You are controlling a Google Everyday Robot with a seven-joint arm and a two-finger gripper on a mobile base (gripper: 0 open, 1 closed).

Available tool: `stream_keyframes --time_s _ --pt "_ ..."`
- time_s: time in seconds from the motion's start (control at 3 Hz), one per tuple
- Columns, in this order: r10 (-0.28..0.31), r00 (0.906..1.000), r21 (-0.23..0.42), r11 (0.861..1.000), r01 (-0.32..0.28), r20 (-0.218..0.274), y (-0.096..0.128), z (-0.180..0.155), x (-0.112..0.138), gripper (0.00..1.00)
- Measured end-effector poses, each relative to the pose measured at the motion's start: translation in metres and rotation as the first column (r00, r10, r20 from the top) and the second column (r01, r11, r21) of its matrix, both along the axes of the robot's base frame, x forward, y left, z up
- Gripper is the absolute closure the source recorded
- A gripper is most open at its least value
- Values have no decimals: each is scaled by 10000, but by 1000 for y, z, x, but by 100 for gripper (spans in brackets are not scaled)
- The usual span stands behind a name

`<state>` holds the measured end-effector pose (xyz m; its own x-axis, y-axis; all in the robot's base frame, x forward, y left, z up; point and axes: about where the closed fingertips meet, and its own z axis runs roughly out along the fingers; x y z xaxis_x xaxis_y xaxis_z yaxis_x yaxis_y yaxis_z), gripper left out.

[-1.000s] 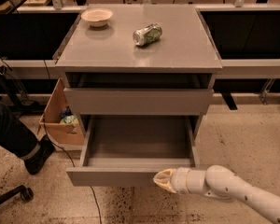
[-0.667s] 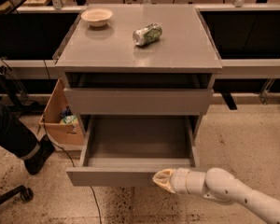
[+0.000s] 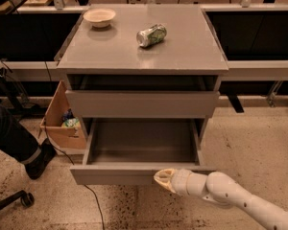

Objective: Close middle drawer

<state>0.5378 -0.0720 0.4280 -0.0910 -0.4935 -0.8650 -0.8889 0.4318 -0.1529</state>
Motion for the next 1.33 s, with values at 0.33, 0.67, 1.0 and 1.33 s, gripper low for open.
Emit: stream_keyframes --time_s 0.33,0.67,1.0,1.33 --pt "191 9983 495 9985 -218 549 25 -3 30 100" --pt "317 9932 883 9952 -418 1123 52 -2 63 100" --pt "-96 9867 947 9955 -58 1620 64 -2 92 100" --pt "-793 9743 1003 9932 591 2109 69 -1 125 100"
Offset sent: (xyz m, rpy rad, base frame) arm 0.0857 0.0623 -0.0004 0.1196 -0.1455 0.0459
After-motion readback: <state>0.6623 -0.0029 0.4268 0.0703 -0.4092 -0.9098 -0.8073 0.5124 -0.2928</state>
